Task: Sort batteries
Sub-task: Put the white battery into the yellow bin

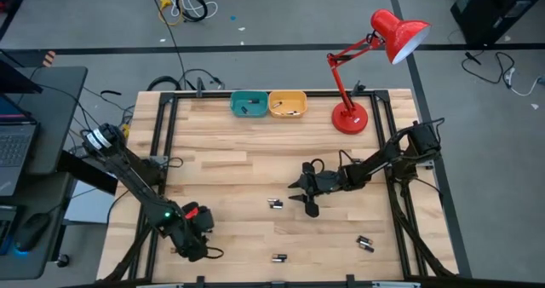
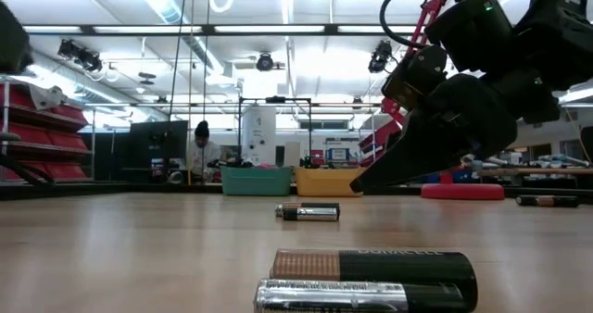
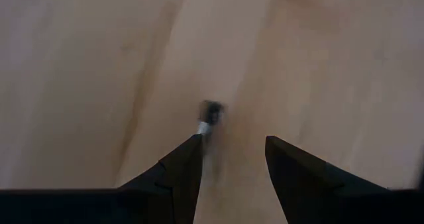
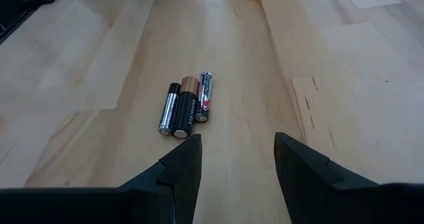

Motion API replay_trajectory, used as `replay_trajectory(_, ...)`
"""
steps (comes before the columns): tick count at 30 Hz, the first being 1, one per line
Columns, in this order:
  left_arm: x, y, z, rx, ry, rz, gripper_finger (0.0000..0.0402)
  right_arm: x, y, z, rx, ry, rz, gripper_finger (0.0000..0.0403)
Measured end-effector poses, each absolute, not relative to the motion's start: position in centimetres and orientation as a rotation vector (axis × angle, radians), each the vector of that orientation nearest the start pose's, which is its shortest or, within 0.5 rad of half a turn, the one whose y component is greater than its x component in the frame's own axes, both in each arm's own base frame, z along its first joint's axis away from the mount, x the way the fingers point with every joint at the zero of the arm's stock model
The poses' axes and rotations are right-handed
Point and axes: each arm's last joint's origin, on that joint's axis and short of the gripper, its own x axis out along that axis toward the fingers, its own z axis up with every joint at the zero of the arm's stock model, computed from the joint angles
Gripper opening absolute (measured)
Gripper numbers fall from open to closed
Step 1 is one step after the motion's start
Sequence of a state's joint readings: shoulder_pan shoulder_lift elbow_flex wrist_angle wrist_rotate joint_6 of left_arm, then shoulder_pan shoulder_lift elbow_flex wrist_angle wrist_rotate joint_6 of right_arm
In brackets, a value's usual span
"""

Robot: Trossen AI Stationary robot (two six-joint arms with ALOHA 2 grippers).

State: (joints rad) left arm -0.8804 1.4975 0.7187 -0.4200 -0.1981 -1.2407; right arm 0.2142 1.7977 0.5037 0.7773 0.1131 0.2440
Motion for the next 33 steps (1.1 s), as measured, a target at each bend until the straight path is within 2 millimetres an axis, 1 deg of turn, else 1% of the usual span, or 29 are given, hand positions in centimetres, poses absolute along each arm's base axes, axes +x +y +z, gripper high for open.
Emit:
replay_trajectory(3,16.3,-19.0,13.8,-0.458,1.206,0.148,0.0181,28.2,5.8,9.4,0.154,0.519,0.036,0.0174)
replay_trajectory(10,16.4,-19.2,12.9,-0.415,1.22,0.158,0.0181,28.2,5.8,9.4,0.154,0.519,0.036,0.0174)
replay_trajectory(14,16.4,-19.2,13.1,-0.401,1.237,0.17,0.0181,28.2,5.8,9.4,0.154,0.518,0.036,0.0174)
replay_trajectory(18,16.7,-19.0,14.1,-0.352,1.291,0.236,0.0181,28.3,5.8,9.5,0.154,0.51,0.037,0.0174)
replay_trajectory(20,16.8,-18.5,14.7,-0.321,1.33,0.312,0.0181,28.2,5.8,9.4,0.151,0.511,0.037,0.0174)
replay_trajectory(22,17.1,-18.2,15.7,-0.331,1.345,0.39,0.0181,28.3,5.7,9.5,0.147,0.507,0.037,0.0174)
replay_trajectory(23,17.1,-17.9,16.2,-0.334,1.357,0.46,0.0181,28.3,5.7,9.5,0.146,0.503,0.035,0.0174)
replay_trajectory(25,16.4,-16.8,16.6,-0.347,1.383,0.663,0.0181,28.3,5.5,9.5,0.146,0.502,0.031,0.0174)
replay_trajectory(27,15.9,-16.1,17.1,-0.422,1.386,0.862,0.0181,28.4,5.4,9.6,0.147,0.497,0.028,0.0174)
replay_trajectory(30,15.0,-15.3,16.9,-0.507,1.499,1.03,0.0181,28.4,5.4,9.6,0.145,0.495,0.027,0.0174)
replay_trajectory(33,14.5,-15.0,16.3,-0.537,1.604,1.065,0.0181,28.4,5.4,9.6,0.143,0.495,0.028,0.0174)
